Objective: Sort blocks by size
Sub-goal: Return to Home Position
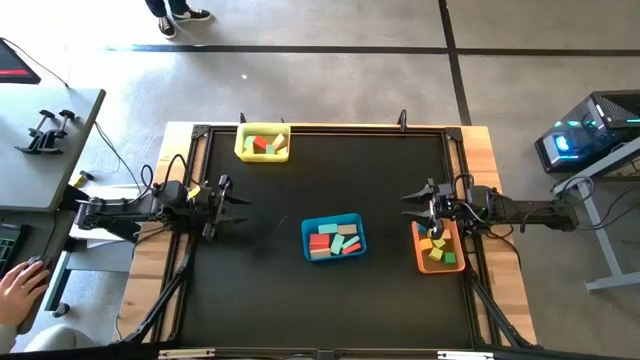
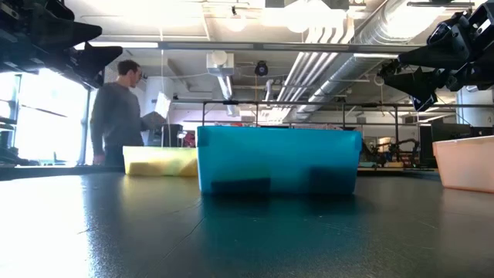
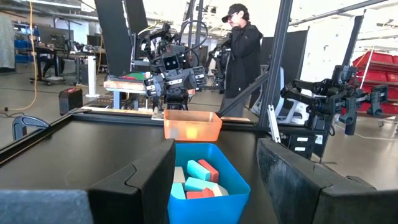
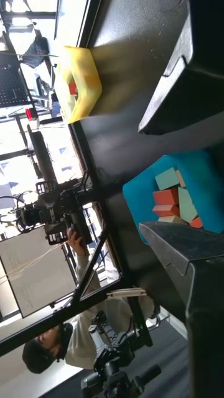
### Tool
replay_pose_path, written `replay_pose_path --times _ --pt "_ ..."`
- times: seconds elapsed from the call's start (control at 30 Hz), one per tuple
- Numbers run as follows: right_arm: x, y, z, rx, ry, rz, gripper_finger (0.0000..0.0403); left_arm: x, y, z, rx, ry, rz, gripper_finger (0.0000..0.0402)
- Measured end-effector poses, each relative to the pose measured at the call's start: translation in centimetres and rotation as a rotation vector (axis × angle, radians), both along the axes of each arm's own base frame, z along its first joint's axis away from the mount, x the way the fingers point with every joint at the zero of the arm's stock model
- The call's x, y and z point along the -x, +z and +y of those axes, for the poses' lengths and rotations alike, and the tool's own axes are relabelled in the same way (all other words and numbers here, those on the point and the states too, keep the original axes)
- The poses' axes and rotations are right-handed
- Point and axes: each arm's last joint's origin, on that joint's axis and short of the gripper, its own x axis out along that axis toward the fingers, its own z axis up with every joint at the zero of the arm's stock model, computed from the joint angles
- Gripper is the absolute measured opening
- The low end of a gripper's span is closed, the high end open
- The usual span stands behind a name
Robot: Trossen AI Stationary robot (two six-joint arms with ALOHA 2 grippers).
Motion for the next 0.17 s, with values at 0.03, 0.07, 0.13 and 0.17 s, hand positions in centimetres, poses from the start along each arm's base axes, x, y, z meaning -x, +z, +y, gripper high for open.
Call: replay_pose_path --times 0.03,0.07,0.13,0.17 --pt "0.0 0.0 0.0 0.0 0.0 0.0 0.0236 0.0 0.0 0.0 0.0 0.0 0.0 0.0211" --pt "0.0 0.0 0.0 0.0 -0.001 0.0 0.0236 0.0 0.0 0.0 0.0 0.0 0.0 0.0211" --pt "0.0 0.0 0.0 0.0 0.0 0.0 0.0236 0.0 0.01 0.0 0.0 0.0 0.0 0.0211" --pt "0.0 0.0 0.0 0.0 0.0 0.0 0.0236 0.0 0.0 0.0 0.0 0.0 0.0 0.0211"
